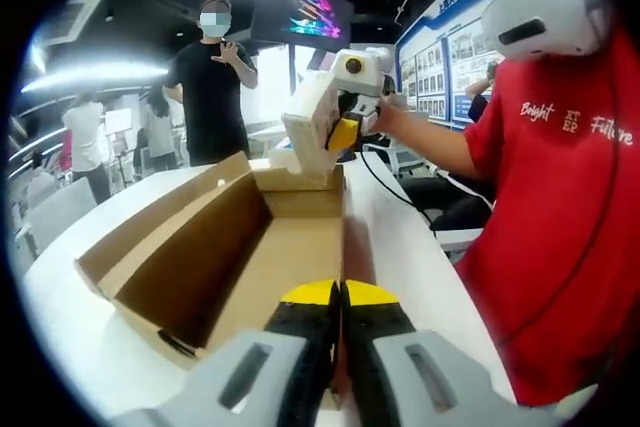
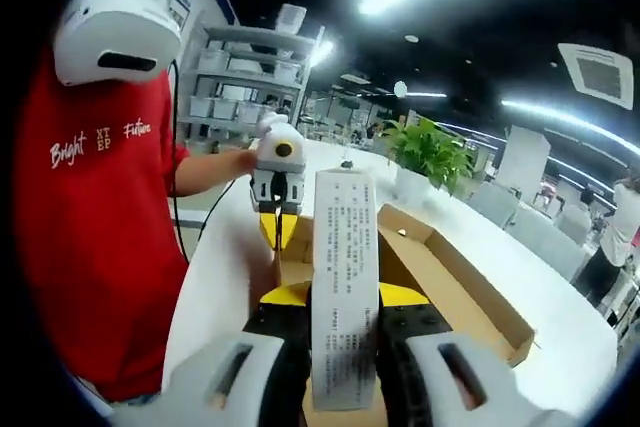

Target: Operate the shoe box by opening the lid, removing the specified soft item, and placing it in the target area until the item is outside and the box remains undamaged.

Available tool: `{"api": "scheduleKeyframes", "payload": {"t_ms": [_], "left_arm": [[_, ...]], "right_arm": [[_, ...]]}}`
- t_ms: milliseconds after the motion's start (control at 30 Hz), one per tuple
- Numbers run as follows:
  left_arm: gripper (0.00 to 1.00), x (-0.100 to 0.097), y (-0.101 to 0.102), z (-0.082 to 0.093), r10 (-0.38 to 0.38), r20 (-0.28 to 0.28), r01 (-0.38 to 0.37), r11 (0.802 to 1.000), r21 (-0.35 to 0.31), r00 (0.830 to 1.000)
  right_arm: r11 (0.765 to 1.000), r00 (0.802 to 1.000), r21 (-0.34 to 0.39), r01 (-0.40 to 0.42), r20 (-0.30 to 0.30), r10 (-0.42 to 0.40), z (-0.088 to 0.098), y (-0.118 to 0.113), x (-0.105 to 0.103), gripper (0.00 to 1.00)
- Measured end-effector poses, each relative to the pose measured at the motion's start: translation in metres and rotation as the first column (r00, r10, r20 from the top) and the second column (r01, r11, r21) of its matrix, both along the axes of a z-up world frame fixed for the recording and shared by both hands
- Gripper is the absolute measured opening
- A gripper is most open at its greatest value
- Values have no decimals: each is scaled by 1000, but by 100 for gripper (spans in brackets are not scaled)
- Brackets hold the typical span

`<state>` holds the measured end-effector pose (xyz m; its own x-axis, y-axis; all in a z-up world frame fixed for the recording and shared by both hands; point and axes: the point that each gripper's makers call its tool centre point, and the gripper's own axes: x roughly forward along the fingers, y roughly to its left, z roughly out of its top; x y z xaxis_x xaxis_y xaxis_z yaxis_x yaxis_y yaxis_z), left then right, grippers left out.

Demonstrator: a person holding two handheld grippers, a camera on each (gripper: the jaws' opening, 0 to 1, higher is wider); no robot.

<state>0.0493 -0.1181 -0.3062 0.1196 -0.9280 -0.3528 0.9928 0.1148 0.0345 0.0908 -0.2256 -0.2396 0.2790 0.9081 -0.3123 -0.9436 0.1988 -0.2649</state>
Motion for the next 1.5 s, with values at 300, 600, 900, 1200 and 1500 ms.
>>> {"api": "scheduleKeyframes", "payload": {"t_ms": [300, 600, 900, 1200, 1500], "left_arm": [[1, 0, 0, 0, 0, -3, 0, 1000, 0, 1000], [1, 0, 0, 0, -3, -4, 3, 1000, -1, 1000], [1, 0, 0, 0, -4, -4, 4, 1000, -1, 1000], [1, 0, 0, 0, -10, -8, 10, 1000, -2, 1000], [1, 0, 0, 0, -10, -9, 10, 1000, -2, 1000]], "right_arm": [[990, 991, 137, 15, -132, 3, 6, -15, 0, 21], [967, 988, 252, 26, -154, 14, 19, -23, -1, 21], [974, 984, 225, 31, -179, 10, 14, -31, -7, 21], [974, 987, 225, 31, -158, 5, 26, -46, -11, 21], [987, 991, 160, 21, -136, 1, 23, -58, -17, 21]]}}
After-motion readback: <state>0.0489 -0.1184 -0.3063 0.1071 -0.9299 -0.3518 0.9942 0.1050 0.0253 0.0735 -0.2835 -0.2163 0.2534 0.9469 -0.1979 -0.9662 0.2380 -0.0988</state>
